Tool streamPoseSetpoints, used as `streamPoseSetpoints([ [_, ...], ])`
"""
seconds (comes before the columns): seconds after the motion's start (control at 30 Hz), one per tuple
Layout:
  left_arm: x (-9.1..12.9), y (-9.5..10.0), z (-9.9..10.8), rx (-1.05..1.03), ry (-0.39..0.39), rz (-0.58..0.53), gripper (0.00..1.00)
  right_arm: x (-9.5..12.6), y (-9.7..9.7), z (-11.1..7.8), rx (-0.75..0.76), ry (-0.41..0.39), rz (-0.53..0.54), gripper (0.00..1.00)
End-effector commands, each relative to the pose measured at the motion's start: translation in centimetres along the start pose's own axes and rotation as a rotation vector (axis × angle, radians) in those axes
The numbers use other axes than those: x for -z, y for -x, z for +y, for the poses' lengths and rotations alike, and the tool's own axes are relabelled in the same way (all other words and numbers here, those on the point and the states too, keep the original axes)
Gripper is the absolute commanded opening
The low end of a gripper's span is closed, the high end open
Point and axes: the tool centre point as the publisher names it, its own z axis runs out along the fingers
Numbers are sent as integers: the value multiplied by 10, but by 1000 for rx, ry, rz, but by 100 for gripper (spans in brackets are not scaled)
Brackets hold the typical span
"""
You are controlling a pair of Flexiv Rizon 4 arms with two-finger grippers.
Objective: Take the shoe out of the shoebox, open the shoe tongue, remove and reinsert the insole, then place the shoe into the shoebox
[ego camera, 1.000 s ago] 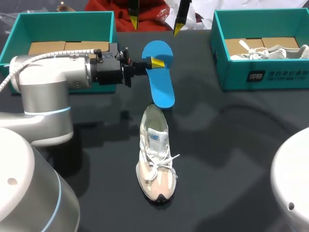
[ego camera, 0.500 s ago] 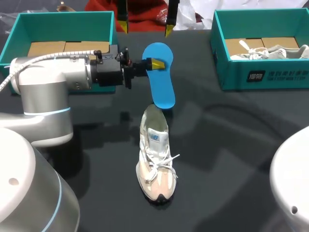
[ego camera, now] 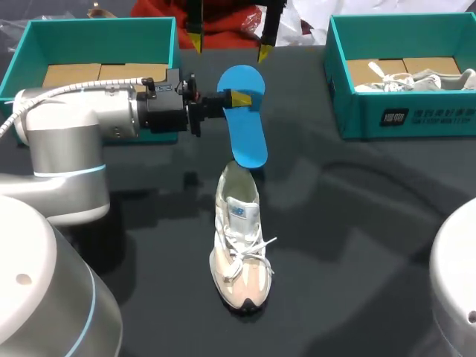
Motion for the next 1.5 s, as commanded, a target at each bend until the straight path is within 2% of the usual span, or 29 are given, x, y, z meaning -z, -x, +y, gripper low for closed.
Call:
streamPoseSetpoints([
  [0.03, 5, -1, 2, -6, 0, 1, 0, -4, 18, 0, -5, 0, 140, 100],
  [0.5, 11, -1, 1, -75, -4, 7, 0, -6, 44, 5, -14, 1, 426, 100],
  [0.93, 20, -4, 2, -189, -11, 20, 0, -21, 67, 7, -24, -4, 698, 100],
  [1.2, 26, -7, 1, -232, -14, 38, 0, -26, 80, 7, -6, 3, 814, 100],
  [1.5, 31, -19, 1, -328, -15, 70, 0, -32, 88, 7, 31, 23, 926, 100],
])
